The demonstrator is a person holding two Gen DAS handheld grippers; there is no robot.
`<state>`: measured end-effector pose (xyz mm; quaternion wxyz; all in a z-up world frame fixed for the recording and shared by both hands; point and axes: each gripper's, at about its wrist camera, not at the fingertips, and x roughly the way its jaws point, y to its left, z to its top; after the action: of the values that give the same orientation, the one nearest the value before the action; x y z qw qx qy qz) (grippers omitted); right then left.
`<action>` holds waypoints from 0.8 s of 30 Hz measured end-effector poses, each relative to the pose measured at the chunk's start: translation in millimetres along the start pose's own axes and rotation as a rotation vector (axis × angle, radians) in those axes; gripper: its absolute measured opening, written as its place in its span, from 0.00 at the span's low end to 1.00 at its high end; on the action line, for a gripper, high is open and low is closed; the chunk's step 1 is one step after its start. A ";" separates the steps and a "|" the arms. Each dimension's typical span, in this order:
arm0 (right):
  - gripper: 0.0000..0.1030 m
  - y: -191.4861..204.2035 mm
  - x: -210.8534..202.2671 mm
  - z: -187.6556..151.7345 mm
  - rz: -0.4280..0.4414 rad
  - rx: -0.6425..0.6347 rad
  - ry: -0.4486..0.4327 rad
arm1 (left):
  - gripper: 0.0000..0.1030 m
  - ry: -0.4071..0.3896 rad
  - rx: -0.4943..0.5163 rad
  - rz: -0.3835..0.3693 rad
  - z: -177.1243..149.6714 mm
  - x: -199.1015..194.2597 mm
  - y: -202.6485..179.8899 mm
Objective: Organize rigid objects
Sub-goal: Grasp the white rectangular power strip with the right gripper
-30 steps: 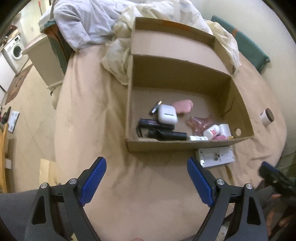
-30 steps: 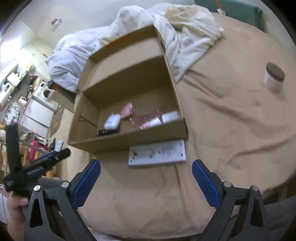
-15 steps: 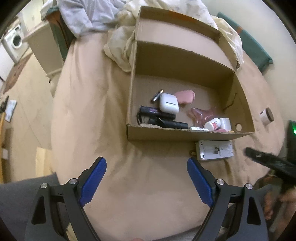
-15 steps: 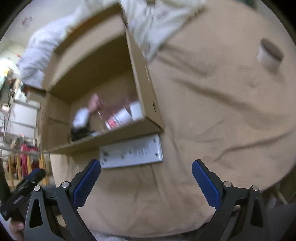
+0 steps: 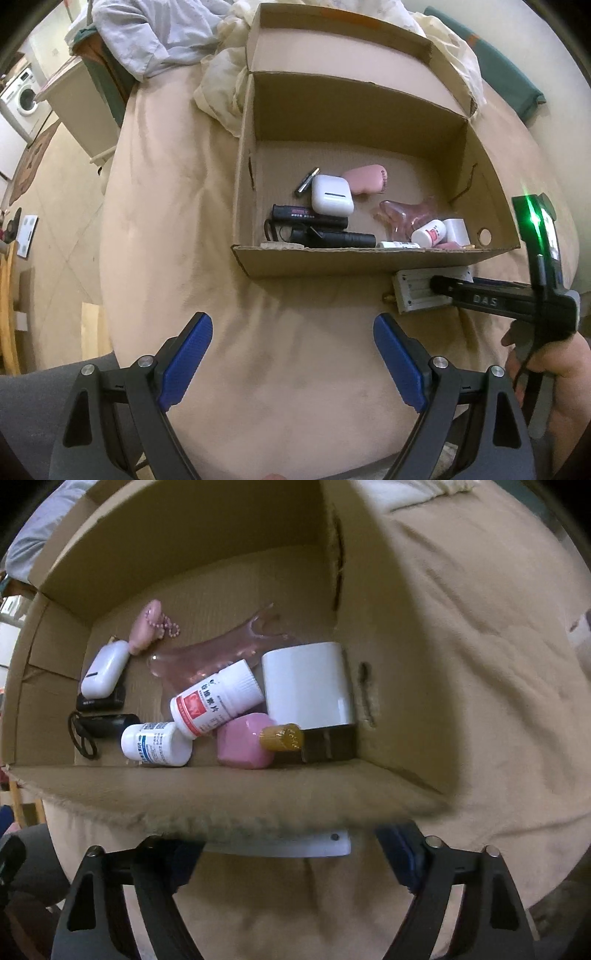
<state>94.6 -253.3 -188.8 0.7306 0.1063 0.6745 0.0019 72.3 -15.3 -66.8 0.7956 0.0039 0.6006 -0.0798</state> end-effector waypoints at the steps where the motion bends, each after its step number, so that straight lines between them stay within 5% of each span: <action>1: 0.86 0.8 1.9 0.3 -0.003 0.001 0.003 | 0.85 0.001 0.002 -0.001 0.1 -0.1 -0.4; 4: 0.85 -1.5 4.2 -2.0 0.018 0.014 0.004 | 0.85 0.007 0.005 -0.009 -0.4 0.4 -1.3; 8: 0.71 -7.3 0.6 -6.8 0.044 -0.004 -0.015 | 0.85 0.015 0.001 -0.022 0.6 1.4 -2.0; 24: 0.68 -43.6 -38.5 -27.7 0.111 -0.016 -0.062 | 0.85 0.031 0.038 0.028 -4.0 13.4 -6.9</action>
<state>57.7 -297.3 -159.6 0.7508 0.1374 0.6446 0.0445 71.1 -23.4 -80.1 0.7869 0.0288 0.6112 -0.0801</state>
